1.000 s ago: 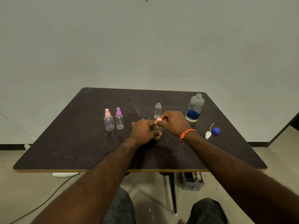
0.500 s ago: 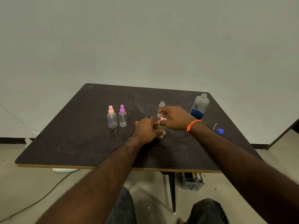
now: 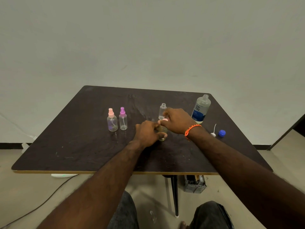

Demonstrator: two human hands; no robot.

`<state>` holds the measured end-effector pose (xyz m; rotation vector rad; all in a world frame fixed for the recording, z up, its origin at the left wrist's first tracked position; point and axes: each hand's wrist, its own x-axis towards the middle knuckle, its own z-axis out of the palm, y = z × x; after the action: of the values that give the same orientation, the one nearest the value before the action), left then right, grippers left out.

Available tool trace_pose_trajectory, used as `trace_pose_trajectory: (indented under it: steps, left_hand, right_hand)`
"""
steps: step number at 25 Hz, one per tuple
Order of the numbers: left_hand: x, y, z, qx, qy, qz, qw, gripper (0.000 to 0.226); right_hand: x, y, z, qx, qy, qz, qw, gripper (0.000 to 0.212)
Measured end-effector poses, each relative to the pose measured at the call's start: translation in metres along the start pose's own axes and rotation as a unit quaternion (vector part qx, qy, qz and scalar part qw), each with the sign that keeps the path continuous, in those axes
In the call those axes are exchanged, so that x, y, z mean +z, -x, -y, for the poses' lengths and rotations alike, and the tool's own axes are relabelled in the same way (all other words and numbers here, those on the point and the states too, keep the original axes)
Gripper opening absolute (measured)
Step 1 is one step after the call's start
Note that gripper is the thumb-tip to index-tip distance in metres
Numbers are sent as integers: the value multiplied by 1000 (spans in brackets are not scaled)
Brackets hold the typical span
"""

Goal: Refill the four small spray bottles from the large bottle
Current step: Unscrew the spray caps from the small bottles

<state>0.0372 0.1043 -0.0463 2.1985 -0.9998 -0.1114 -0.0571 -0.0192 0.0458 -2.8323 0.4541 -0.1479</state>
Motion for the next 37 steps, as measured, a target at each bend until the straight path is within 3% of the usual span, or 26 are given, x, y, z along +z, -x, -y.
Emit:
trace_pose_trajectory:
  steps: [5,9,11,13,16,19,22,25,29,33,37]
  left_hand:
    - [1,1,0,4,-6,0,1000,38]
    - [2,0,4,-6,14,2,1000,32]
    - [3,0,5,-6,24,11,1000,27]
    - [2,1,3,-1,20,6,1000,28]
    - [2,2,0,0,-1,1,1000,37]
    - [3,2,2,-2,5,3,1000,33]
    - [3,2,2,-6,1,1,1000,34]
    - [3,2,3,-5,6,7,1000,33]
    - [4,2,2,-11,2,1,1000,33]
    - [2,2,3,-10,10,-4,1000,35]
    - [2,3,2,-1,-2,-8,1000,35]
  right_hand:
    - [3,2,2,-10,11,8,1000,18]
    - [-1,3,3,-65,-3,70,995,38]
    - [0,4,3,-58,-20,44,997,52]
    - [2,2,0,-20,-9,-16,1000,43]
    - [5,2,-2,20,4,-23,1000,31]
    - [7,2,-6,-17,-14,11,1000,19]
    - [2,1,-11,-74,-32,44,996,29]
    - [2,3,-10,-66,-52,2,996,43]
    - [13,3,-12,-50,-39,-38,997,24]
    - [4,2,-23,-13,-173,-196,965,25]
    - [11,0,-62,75,-94,-173,977,16]
